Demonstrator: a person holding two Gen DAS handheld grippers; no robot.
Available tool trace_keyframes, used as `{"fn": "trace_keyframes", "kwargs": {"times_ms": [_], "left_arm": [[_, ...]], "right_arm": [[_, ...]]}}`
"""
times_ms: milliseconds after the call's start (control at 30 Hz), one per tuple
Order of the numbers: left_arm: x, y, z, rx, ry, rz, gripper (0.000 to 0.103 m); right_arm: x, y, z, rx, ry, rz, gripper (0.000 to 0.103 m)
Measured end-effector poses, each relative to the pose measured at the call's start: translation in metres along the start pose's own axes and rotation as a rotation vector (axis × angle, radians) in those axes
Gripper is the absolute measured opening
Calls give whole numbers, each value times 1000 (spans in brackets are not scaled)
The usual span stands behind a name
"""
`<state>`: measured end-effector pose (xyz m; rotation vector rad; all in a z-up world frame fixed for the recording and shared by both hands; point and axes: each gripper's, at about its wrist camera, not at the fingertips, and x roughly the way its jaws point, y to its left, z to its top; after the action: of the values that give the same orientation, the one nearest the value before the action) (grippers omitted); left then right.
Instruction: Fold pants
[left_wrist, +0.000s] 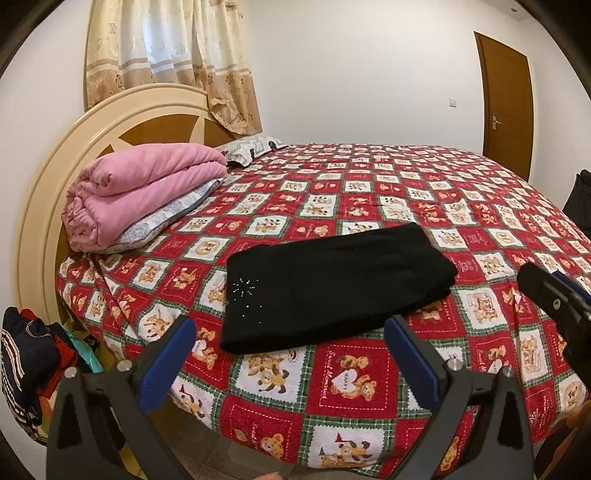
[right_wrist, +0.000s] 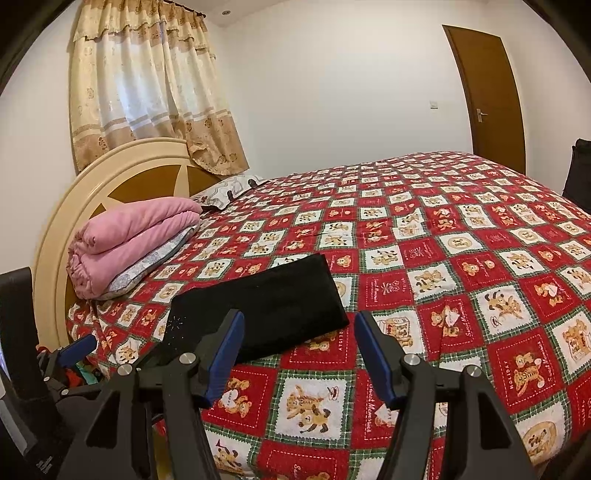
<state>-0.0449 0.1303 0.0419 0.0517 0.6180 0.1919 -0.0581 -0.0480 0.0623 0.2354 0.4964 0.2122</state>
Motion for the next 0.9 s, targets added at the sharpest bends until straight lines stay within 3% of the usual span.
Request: {"fn": "trace_keyframes", "kwargs": {"times_ms": [433, 900], "left_arm": [[-4, -3, 4, -8, -32, 20, 103], [2, 6, 4, -34, -1, -12, 103]], "right_arm": [[1, 1, -1, 3, 13, -4, 64], [3, 5, -4, -1, 18, -6, 64]]}}
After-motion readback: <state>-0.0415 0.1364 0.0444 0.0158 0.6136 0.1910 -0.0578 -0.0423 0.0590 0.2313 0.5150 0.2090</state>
